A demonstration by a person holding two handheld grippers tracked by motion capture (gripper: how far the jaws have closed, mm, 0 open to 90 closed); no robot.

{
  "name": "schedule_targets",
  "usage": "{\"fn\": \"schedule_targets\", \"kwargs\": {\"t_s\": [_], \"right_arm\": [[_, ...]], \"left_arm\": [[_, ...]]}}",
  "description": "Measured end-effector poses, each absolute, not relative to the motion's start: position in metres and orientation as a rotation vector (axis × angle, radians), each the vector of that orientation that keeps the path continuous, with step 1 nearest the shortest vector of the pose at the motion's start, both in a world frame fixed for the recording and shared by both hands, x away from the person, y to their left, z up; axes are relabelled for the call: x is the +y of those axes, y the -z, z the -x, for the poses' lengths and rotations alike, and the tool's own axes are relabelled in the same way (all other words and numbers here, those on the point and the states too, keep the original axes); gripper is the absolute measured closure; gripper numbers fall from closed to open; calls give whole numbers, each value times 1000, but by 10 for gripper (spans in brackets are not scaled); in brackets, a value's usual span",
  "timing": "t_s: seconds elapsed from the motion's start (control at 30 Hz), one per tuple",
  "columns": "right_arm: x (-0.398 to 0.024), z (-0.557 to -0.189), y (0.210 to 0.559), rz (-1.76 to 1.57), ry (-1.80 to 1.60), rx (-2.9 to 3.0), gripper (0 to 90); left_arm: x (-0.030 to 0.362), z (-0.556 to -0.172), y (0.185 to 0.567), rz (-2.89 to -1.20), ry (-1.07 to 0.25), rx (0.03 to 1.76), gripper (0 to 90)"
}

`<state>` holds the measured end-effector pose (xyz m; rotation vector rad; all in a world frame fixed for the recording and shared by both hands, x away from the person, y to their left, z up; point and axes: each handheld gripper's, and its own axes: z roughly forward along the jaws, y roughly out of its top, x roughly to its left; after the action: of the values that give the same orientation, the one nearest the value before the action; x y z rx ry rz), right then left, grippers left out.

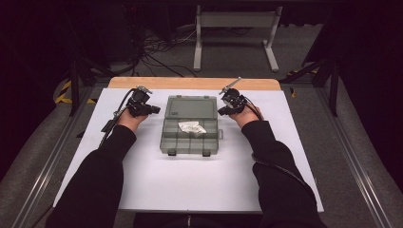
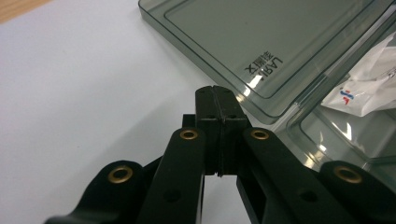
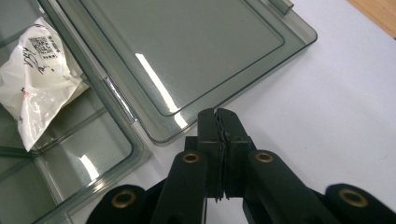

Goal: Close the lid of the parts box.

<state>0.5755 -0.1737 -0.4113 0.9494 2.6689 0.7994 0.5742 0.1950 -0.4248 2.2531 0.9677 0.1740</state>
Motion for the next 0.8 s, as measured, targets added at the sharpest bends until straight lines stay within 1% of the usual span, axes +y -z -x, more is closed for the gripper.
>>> {"fn": "schedule_targets", "kwargs": {"t_s": [0.6, 0.8], "right_arm": [[-172, -578, 425, -984, -763, 2688, 887], [-172, -578, 429, -991, -755, 2696, 886]], "left_arm": [[187, -578, 441, -2290, -123, 993, 896], [181, -578, 443, -2313, -123, 970, 896]]}}
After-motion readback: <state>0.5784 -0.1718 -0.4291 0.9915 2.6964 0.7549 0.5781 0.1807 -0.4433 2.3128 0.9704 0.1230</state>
